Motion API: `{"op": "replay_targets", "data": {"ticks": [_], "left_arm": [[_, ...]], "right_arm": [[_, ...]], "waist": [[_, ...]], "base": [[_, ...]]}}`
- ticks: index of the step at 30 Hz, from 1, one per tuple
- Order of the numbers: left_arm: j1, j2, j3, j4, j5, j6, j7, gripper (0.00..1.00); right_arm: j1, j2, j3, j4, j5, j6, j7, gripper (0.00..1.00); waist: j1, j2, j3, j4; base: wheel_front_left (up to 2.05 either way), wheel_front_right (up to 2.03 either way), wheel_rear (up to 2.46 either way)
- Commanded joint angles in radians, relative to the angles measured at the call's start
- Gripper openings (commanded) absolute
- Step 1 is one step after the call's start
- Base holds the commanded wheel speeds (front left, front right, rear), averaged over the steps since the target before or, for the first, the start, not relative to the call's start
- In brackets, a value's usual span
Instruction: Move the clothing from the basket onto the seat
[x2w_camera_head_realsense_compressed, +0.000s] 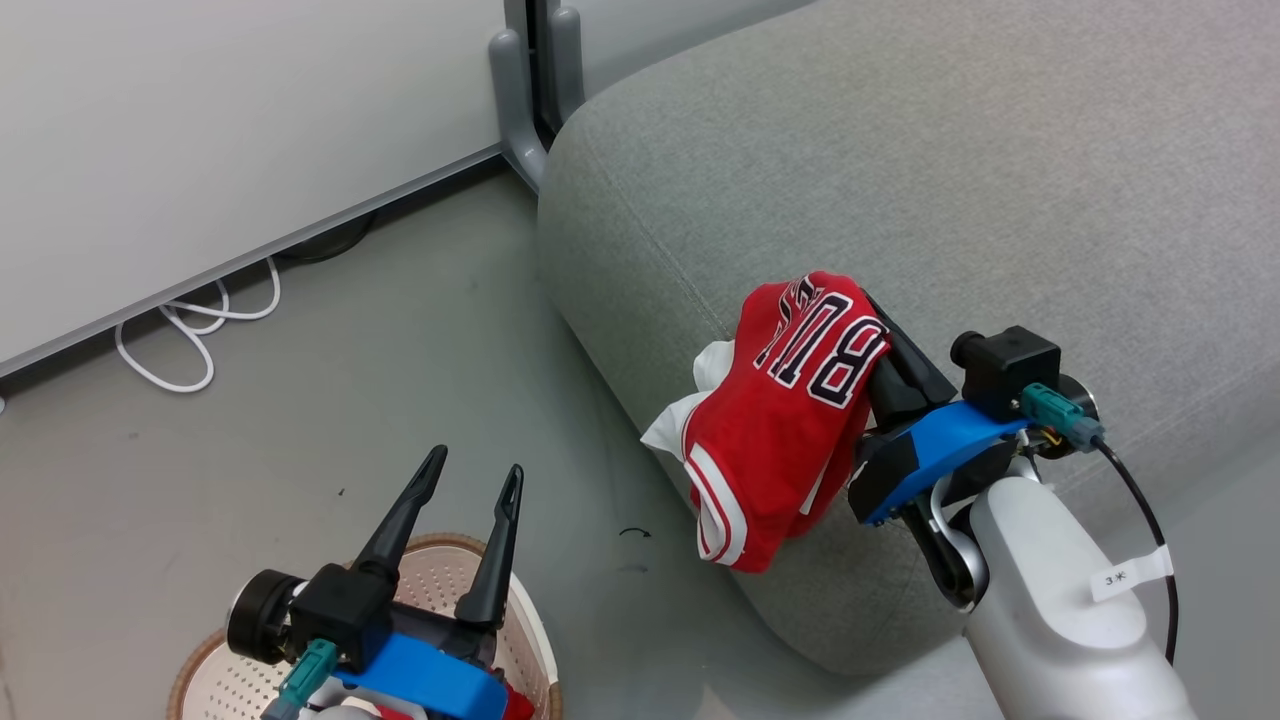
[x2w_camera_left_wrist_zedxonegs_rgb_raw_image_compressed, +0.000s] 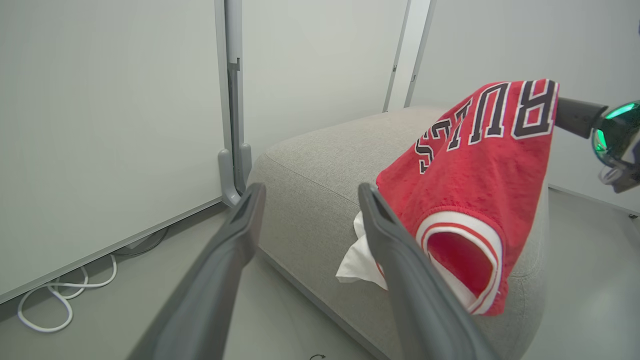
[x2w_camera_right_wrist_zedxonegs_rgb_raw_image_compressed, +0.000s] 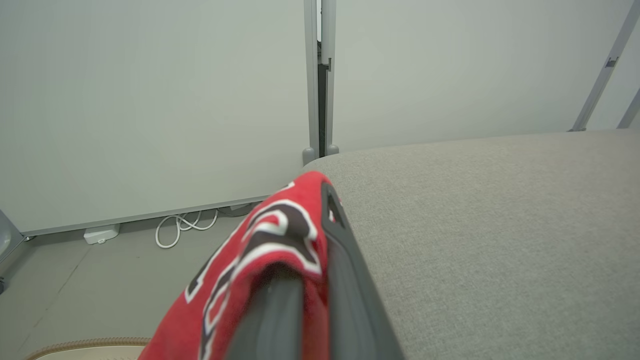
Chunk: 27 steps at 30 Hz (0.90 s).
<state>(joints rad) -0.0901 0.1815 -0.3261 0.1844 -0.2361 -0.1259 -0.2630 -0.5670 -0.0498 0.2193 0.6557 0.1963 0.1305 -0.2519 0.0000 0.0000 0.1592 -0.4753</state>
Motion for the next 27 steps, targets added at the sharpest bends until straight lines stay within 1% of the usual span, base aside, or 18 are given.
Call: {"op": "replay_targets", "data": {"ticks": [1, 6, 9, 13, 17, 19, 24, 27], "left_arm": [[-0.016, 0.001, -0.001, -0.002, 0.001, -0.005, -0.003, 1.0], [-0.028, 0.009, -0.019, -0.011, -0.003, -0.004, -0.003, 1.0], [-0.049, 0.018, -0.028, -0.025, -0.002, -0.004, -0.003, 1.0], [-0.086, 0.04, -0.052, -0.043, 0.001, -0.004, -0.003, 1.0], [-0.132, 0.063, -0.064, -0.066, 0.01, -0.004, -0.003, 1.0], [-0.153, 0.077, -0.068, -0.08, 0.018, -0.004, -0.003, 1.0], [-0.2, 0.111, -0.084, -0.121, 0.027, -0.004, -0.003, 1.0], [-0.231, 0.128, -0.093, -0.135, 0.033, -0.004, -0.003, 1.0]], "right_arm": [[0.009, -0.001, -0.007, -0.006, 0.005, 0.0, 0.0, 0.0], [-0.032, -0.001, -0.041, -0.012, 0.008, 0.0, 0.005, 0.0], [-0.083, -0.002, -0.068, -0.007, 0.007, 0.0, 0.017, 0.0], [-0.191, -0.002, -0.161, 0.011, -0.033, 0.0, 0.037, 0.0], [-0.315, -0.013, -0.286, 0.017, -0.1, 0.0, 0.059, 0.0], [-0.387, -0.025, -0.332, 0.008, -0.094, 0.0, 0.05, 0.0], [-0.527, -0.124, -0.428, 0.014, -0.08, 0.0, 0.061, 0.0], [-0.59, -0.218, -0.473, 0.017, -0.081, 0.0, 0.064, 0.0]], "waist": [[0.0, 0.0, 0.002, 0.006], [0.0, 0.0, 0.022, 0.031], [0.0, 0.0, 0.059, 0.05], [0.0, 0.0, 0.127, 0.08], [0.0, 0.0, 0.213, 0.111], [0.0, 0.0, 0.256, 0.123], [0.0, 0.0, 0.364, 0.151], [0.0, 0.0, 0.426, 0.173]], "base": [[0.0, 0.0, 0.0], [0.0, 0.0, 0.0], [0.0, 0.0, 0.0], [0.0, 0.0, 0.0], [0.0, 0.0, 0.0], [0.0, 0.0, 0.0], [0.0, 0.0, 0.0], [0.0, 0.0, 0.0]]}}
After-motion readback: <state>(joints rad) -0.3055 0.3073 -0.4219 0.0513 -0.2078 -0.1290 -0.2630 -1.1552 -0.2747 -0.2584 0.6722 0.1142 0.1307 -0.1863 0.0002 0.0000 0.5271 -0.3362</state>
